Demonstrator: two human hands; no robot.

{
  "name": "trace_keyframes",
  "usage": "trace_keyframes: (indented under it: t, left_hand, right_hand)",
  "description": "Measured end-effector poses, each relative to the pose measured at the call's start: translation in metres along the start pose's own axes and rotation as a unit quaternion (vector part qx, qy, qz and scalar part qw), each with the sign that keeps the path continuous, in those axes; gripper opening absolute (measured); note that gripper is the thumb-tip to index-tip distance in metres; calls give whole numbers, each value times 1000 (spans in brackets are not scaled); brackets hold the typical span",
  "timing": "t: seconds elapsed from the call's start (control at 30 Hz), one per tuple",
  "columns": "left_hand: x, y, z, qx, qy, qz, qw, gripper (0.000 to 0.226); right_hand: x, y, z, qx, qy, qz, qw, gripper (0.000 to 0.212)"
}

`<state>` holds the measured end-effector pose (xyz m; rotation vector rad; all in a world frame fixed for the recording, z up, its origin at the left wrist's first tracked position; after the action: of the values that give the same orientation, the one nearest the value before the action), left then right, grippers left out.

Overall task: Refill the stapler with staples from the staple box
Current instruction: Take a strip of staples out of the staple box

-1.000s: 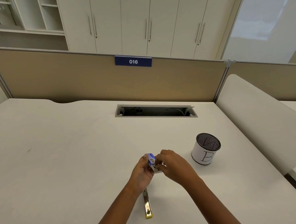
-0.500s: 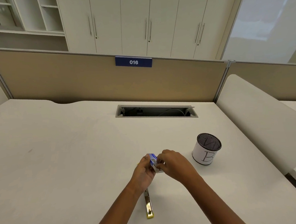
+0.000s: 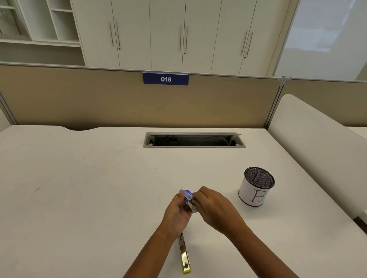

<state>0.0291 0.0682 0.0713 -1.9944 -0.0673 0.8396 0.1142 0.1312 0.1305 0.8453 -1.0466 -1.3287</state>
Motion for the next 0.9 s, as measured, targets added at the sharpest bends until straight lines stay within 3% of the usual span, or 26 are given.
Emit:
trace_keyframes:
  t: [0.2,0.4,0.7,0.9]
  left_hand:
    - [-1,-3,-1,17,13,-2,1000,30]
    - [0,-3,0,28,20,4,999,31]
    - [-2,-1,3,25,31,-9,999,31]
    - [-2,-1,2,30,41,-20,999,32]
  right_hand:
    - [-7,-1,-4,-66,-144,198,967,19]
    - [-13,5,0,-65,-175,304,934,12]
    - [-18,5,4,1,-143,268,953,19]
    - [-19,7,7,5,-142,245,959,18]
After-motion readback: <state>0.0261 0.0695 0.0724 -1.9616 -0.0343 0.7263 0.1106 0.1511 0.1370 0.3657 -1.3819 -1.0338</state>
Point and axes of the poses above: each hand's wrist, its own z-axis towards the middle knuckle, its own y-axis out of the back of the hand, x = y × z, the point moved 2 cm from there along z, towards the middle knuckle, and after that the axes turned 2 degrees about z, right-handed, at the moved point
